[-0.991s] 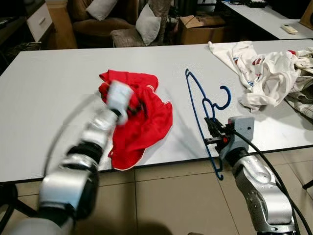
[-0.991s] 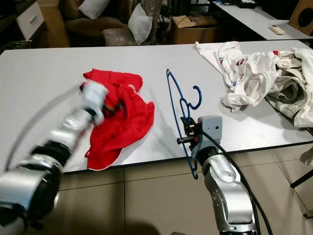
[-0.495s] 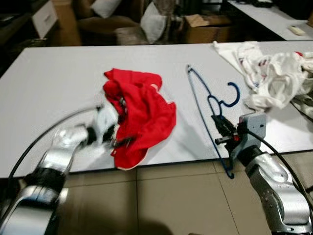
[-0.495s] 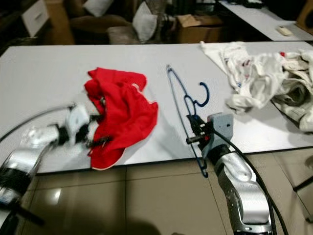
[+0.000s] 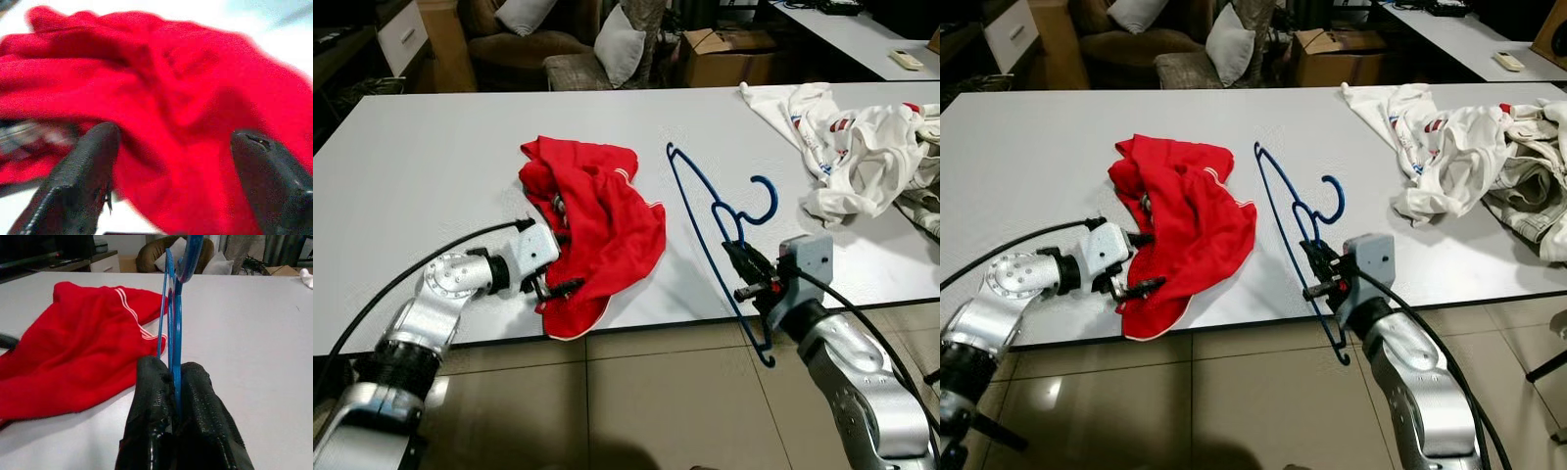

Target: Hang hanger

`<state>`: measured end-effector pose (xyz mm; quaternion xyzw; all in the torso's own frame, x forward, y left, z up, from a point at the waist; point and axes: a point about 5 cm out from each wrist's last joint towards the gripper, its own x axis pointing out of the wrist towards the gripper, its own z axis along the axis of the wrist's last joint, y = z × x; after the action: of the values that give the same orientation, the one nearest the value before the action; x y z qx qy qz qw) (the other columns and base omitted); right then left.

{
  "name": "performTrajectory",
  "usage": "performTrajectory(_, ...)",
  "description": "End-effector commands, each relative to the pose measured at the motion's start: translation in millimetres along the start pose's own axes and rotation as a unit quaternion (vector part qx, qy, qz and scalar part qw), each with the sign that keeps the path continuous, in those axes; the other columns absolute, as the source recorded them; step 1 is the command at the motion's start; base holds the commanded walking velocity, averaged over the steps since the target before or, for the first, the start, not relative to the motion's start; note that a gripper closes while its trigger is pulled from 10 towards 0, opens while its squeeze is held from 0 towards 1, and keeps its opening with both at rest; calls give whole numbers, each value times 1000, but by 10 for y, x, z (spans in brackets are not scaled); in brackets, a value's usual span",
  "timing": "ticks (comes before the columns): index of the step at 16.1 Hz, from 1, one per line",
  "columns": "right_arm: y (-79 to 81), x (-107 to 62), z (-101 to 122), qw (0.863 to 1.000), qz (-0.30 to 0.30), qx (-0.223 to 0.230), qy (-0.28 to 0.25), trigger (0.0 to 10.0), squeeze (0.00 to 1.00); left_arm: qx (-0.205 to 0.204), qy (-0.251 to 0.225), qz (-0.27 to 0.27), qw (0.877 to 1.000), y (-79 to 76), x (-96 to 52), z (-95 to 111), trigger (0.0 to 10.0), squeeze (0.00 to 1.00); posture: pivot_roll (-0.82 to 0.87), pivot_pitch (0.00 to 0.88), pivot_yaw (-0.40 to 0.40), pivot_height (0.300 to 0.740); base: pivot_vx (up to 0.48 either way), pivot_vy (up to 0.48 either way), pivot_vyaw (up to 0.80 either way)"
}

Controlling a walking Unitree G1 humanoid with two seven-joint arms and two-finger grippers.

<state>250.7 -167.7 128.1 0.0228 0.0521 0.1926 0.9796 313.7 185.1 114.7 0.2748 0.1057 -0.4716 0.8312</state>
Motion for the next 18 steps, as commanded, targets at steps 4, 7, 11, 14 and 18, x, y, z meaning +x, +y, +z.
performTrajectory(4, -8, -33, 12, 1000, -2, -5, 2, 10000, 0, -96, -98, 45, 989, 174, -75, 207, 10000, 0, -165, 0, 18, 740, 0, 0, 0)
performTrajectory(7, 8, -19, 12, 1000, 4, -8, 5, 10000, 0, -124, -119, -22, 985, 52, -139, 293, 10000, 0, -161, 0, 10, 740, 0, 0, 0)
performTrajectory(11, 22, -3, 8, 1000, 11, -13, 7, 10000, 0, -109, -63, -58, 990, -243, -27, 160, 10000, 0, -161, 0, 3, 740, 0, 0, 0)
performTrajectory(14, 24, -1, 8, 1000, 13, -16, 8, 10000, 0, -90, -37, -3, 995, -189, 14, 128, 0, 0, -163, 0, 1, 740, 0, 0, 0)
performTrajectory(18, 21, -3, 7, 1000, 15, -21, 10, 10000, 0, -70, -26, -35, 997, -281, 29, 112, 0, 0, -167, 0, 2, 740, 0, 0, 0)
